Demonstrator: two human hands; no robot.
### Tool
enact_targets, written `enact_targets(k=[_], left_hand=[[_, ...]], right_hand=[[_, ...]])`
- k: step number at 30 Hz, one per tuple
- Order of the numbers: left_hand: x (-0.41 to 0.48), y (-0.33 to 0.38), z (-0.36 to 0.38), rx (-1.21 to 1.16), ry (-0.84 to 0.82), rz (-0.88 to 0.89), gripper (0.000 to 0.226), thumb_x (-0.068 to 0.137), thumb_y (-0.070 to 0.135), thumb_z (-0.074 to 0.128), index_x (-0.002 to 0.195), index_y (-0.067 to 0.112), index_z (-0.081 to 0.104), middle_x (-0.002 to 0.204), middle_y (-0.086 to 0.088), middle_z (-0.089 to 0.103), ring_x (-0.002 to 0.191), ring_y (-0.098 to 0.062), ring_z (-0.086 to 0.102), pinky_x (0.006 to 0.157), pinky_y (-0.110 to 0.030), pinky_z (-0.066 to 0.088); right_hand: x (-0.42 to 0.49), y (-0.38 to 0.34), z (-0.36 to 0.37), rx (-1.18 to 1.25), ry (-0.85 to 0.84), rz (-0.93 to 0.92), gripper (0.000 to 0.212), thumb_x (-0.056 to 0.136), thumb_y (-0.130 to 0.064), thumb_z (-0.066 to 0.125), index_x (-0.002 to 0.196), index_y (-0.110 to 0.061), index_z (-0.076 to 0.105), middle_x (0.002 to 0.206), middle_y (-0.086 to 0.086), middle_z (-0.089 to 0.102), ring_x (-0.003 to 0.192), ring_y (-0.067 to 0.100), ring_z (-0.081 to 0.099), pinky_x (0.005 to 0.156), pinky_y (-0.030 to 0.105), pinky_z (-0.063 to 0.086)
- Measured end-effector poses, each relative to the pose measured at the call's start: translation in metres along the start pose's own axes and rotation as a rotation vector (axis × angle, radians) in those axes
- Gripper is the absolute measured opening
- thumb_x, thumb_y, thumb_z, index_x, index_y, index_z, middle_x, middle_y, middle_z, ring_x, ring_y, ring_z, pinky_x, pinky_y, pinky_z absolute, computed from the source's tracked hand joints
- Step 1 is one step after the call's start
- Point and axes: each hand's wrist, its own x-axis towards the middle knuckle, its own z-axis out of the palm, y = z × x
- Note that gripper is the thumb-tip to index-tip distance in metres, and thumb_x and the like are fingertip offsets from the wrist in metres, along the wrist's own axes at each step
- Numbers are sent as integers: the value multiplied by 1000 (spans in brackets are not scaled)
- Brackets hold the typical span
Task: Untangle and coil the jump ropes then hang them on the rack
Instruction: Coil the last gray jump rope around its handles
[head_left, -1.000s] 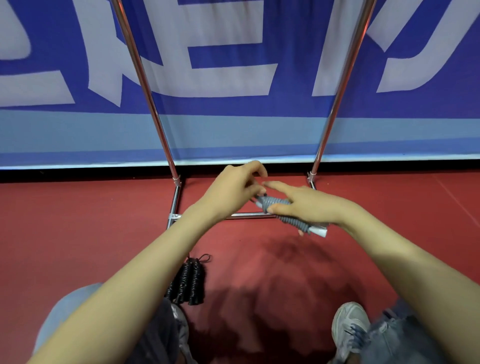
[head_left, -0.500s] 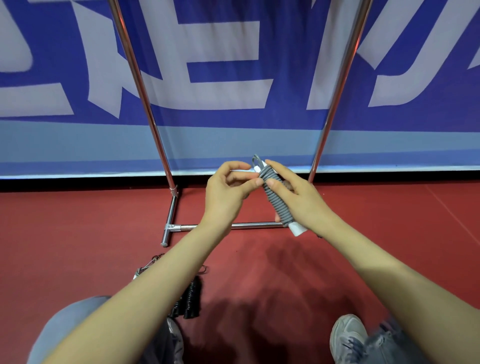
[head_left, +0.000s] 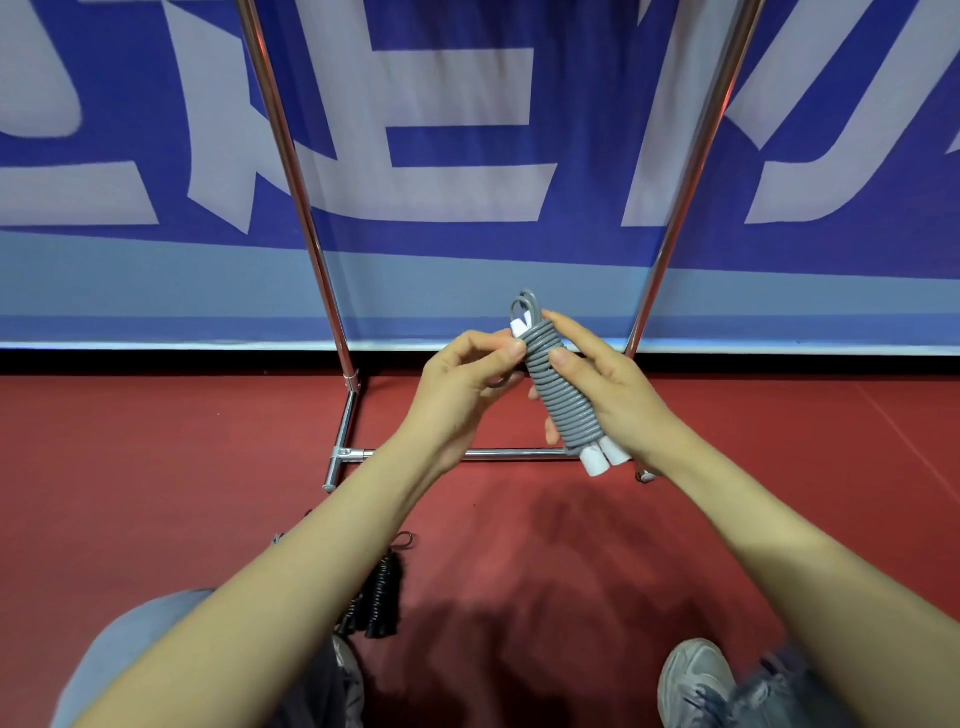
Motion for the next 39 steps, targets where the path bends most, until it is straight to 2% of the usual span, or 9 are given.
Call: enact_targets(k=[7,9,14,17,21,27,31,35,39], left_hand=[[0,4,-1,-254,-109,-128,62,77,8,65,135,6,46,100,-15,67,78,-24,65,65,-33,56],[-1,3,0,-221,-122,-109,56,79,8,65,133,5,50,97,-13,68,75,-25,63,62,-33,56],[4,-1,-3,-133,-28,-84,42,86,-5,60,126,3,54,95,-11,70,87,-20,70,86,-36,57],[4,-5,-4,-63,-13,-84,32,86,-7,60,116,3,57,93,-10,71,87,-21,70,84,-34,58],[4,-9,0,-46,17,-84,25,86,-6,61,108,6,59,91,-10,71,82,-19,71,77,-32,60],[4,-12,-1,-6,53,-82,39,84,-6,64,120,3,52,97,-10,71,84,-21,71,75,-33,60],[7,-7,-6,73,28,-66,44,81,-9,67,119,6,52,101,-9,71,89,-22,70,84,-41,58],[8,-3,-10,54,-2,-110,41,80,-11,66,116,5,53,95,-10,72,81,-21,72,77,-39,60],[8,-1,-10,-8,-8,-173,52,80,-12,65,126,2,47,87,-7,74,77,-20,72,73,-35,61]], right_hand=[[-1,-3,0,164,-153,92,58,86,-34,51,139,-35,28,79,14,66,47,34,60,44,33,51],[0,-3,-1,153,-136,122,63,85,-36,51,140,-36,22,76,13,67,47,34,61,44,34,52],[7,2,-4,-133,-47,156,54,94,-37,52,142,-40,26,92,22,67,72,37,69,59,39,56],[10,7,-13,-505,86,11,51,92,-36,60,138,-44,37,110,6,60,93,18,65,87,34,50],[5,12,-3,-711,131,-261,42,95,-19,58,134,-31,52,123,-4,52,110,4,52,95,21,42],[10,24,10,-678,250,-320,25,92,-22,63,116,-18,67,110,-9,54,100,3,55,92,15,42],[13,14,0,-654,166,-350,20,89,-9,66,108,-12,71,107,-2,60,97,3,56,90,8,40],[12,10,-4,-429,29,-176,27,88,-5,66,107,-24,67,110,-3,68,97,7,65,90,17,48],[15,16,2,-274,112,-89,27,87,-7,68,108,-23,69,110,-1,71,99,10,68,94,28,51]])
